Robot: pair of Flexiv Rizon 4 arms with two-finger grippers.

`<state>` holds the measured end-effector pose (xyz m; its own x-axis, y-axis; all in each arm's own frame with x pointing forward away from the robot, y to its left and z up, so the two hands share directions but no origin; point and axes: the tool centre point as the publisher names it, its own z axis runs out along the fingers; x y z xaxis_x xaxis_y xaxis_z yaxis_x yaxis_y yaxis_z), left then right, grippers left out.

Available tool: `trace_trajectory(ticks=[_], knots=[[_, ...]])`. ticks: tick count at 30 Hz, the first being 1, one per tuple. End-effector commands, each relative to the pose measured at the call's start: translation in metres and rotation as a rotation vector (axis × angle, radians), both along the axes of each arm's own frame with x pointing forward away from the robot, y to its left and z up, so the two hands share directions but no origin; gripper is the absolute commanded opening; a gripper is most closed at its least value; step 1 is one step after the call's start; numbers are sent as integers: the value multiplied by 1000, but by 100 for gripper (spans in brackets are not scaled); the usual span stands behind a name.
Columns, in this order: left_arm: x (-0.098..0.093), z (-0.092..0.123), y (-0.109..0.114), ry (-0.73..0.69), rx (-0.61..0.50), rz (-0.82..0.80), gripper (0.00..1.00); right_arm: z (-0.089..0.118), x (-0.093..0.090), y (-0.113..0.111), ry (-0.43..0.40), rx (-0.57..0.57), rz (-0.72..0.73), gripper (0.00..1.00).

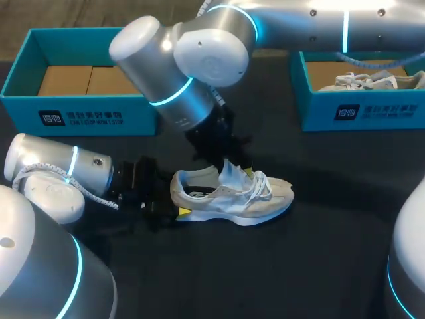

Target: Take the shoe out of the shoebox, open the shoe tongue, remove and reinsert the insole, then place the shoe into the shoebox

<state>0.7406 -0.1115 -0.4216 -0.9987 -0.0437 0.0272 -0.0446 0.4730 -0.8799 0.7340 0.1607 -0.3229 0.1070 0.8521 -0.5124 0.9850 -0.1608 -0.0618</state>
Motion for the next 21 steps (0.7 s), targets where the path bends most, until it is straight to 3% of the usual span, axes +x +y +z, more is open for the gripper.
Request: trace_trajectory(ticks=[1,4,5,6,21], knots=[[3,-1,1,2,5,-2,0,6,-4,-10,-124,-4,-184,26],[3,-1,1,2,5,-2,0,8,-4,-16,-131,2,-186,11],[3,-1,1,2,5,-2,0,8,-4,-19,-132,2,-187,2],[3,-1,1,2,5,-2,0,8,-4,-21,-132,3,-187,0],[3,-1,1,2,5,-2,0,2,-1,-74,-127,21,-200,0]])
